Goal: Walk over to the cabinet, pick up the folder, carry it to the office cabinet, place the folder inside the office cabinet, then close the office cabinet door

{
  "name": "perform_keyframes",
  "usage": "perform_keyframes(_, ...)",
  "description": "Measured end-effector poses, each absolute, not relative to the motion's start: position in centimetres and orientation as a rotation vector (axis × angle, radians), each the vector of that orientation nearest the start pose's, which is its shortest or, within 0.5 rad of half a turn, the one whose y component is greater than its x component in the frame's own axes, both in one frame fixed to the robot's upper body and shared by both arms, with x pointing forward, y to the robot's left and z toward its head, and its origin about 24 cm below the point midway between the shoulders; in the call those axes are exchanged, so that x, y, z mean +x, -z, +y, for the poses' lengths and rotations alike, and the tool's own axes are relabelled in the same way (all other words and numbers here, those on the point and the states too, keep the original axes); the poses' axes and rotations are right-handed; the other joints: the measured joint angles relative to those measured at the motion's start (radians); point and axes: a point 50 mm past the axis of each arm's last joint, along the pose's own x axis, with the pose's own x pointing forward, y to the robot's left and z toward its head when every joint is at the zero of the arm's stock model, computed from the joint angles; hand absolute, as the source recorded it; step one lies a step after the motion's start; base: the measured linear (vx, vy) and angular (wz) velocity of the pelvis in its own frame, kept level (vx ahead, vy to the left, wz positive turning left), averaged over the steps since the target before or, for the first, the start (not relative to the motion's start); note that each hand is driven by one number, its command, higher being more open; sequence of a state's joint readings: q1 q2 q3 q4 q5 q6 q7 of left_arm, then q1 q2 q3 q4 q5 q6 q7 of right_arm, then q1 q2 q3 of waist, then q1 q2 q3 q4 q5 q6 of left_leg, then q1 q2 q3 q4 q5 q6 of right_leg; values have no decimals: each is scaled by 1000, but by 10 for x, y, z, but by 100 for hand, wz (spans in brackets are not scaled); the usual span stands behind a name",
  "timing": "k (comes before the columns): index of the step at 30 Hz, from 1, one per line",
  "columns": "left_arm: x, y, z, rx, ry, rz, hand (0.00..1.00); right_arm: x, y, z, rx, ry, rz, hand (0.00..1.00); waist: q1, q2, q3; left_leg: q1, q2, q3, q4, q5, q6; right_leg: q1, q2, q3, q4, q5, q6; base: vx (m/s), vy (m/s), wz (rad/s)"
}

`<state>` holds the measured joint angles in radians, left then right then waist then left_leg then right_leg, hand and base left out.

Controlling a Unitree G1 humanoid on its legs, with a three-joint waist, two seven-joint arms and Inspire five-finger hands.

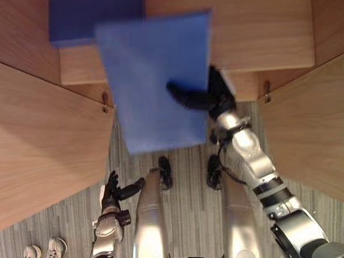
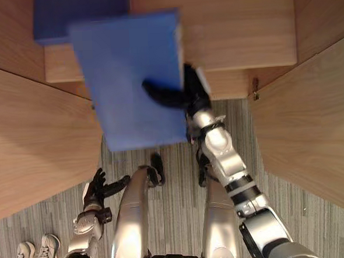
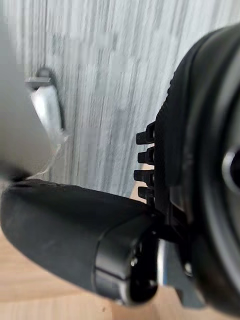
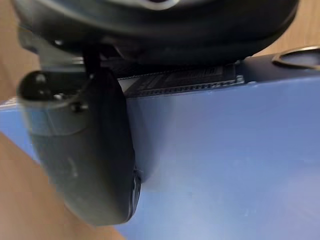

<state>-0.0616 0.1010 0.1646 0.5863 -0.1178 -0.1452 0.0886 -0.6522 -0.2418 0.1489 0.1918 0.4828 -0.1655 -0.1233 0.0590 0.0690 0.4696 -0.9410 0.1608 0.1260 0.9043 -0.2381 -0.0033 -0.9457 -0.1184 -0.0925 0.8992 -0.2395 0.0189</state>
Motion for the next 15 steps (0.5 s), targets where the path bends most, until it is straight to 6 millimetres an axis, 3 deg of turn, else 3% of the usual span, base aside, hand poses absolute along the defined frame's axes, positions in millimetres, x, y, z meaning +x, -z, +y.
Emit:
perform_keyframes(1, 236, 50, 210, -51, -282, 333, 100, 347, -218, -133, 309, -135, -570, 0, 1, -1, 7, -27, 4, 0, 14, -1, -1, -28, 0, 0, 14, -1, -1, -90, -32, -5)
perform_keyframes(4, 244, 40, 200, -85, -269, 282, 100, 358, -244, -148, 487, -32, -610, 0, 3, 0, 11, -63, 14, -1, 31, -2, -1, -63, 2, -4, 25, 0, -2, -52, -29, -7)
perform_keyframes(10, 252, 33, 196, -146, -325, 243, 100, 374, -261, -170, 789, 148, -570, 0, 13, 0, 11, -101, 30, -7, 37, -2, -3, -93, 9, -20, 21, 4, -9, 3, -35, -4)
perform_keyframes(11, 254, 31, 194, -158, -337, 237, 100, 378, -263, -175, 870, 182, -550, 100, 18, 0, 11, -104, 31, -7, 36, -2, -3, -96, 10, -21, 20, 4, -9, 18, -30, -1)
perform_keyframes(15, 260, 26, 189, -190, -358, 218, 100, 381, -273, -187, 1091, 264, -539, 100, 30, 1, 11, -105, 31, -10, 24, 0, -6, -95, 10, -28, 7, 7, -12, 0, 0, 0)
